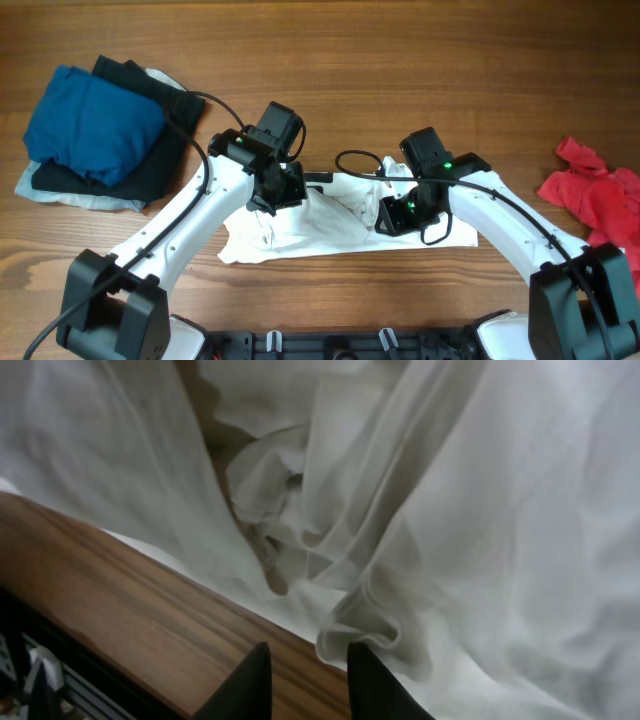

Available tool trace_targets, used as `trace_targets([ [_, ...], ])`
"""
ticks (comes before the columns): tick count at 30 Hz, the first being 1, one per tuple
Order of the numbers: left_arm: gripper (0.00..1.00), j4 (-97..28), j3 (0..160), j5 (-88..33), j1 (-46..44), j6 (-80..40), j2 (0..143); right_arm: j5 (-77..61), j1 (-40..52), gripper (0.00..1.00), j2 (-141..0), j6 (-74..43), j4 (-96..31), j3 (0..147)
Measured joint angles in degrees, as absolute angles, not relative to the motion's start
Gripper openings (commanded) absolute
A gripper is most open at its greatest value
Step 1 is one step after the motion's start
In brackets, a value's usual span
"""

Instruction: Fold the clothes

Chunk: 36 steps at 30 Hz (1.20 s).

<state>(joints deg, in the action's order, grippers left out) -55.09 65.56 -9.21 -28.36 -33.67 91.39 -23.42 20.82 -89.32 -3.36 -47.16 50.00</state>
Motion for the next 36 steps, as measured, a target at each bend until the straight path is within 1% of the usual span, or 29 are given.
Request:
trace_targets([
  [3,0.28,-55.09,65.56,-9.21,-28.36,-33.67,91.39,-20.27,20.82,0.23,-89.23,-6.15,-48.23,50.24],
  [6,0.28,-55.09,65.56,-9.23,-28.36,-33.67,91.39,-9.5,19.88,0.24,-86.41,-14.39,-53.69,52.84],
  [9,0.28,-55.09,65.56,-9.23,-28.36,-33.67,91.39,0.21,15.33,0.19,-80.75,-22.61,-54.46,55.51],
  [11,0.28,-55.11,65.56,-9.23,-28.38,-33.67,91.39,2.94,10.39,0.18,-78.83,-24.67,-53.04,56.31],
  [12,0.3,-55.09,65.56,-9.21,-28.38,-33.67,91.39,3.31,7.44,0.18,-78.83,-24.67,-51.62,56.42],
  [15,0.3,-55.02,65.56,-9.23,-28.36,-33.65,91.39,1.74,2.59,0.18,-81.12,-22.22,-49.04,56.42],
  [21,0.3,-54.89,65.56,-9.23,-28.36,-33.65,91.39,-0.19,1.56,0.2,-90.41,-19.27,-46.65,56.4],
  [22,0.31,-54.87,65.56,-9.21,-28.36,-33.65,91.39,-0.3,1.56,0.24,-92.36,-19.18,-45.5,56.4],
  [23,0.31,-54.87,65.56,-9.21,-28.36,-33.65,91.39,-0.43,1.56,0.33,-94.24,-19.16,-44.05,56.4],
  [24,0.31,-54.87,65.56,-9.21,-28.38,-33.65,91.39,-0.45,1.56,0.37,-95.85,-19.14,-42.85,56.4],
  [25,0.31,-54.87,65.56,-9.21,-28.36,-33.65,91.39,-0.6,1.56,0.38,-98.13,-18.87,-41.19,56.4],
  [29,0.31,-55.35,65.56,-9.23,-28.38,-33.65,91.39,-0.84,1.61,0.36,-102.3,-18.55,-39.64,57.67],
  [36,0.31,-56.58,65.56,-9.21,-28.38,-33.65,91.39,-0.89,1.61,0.39,-101.62,-18.02,-40.66,58.13],
])
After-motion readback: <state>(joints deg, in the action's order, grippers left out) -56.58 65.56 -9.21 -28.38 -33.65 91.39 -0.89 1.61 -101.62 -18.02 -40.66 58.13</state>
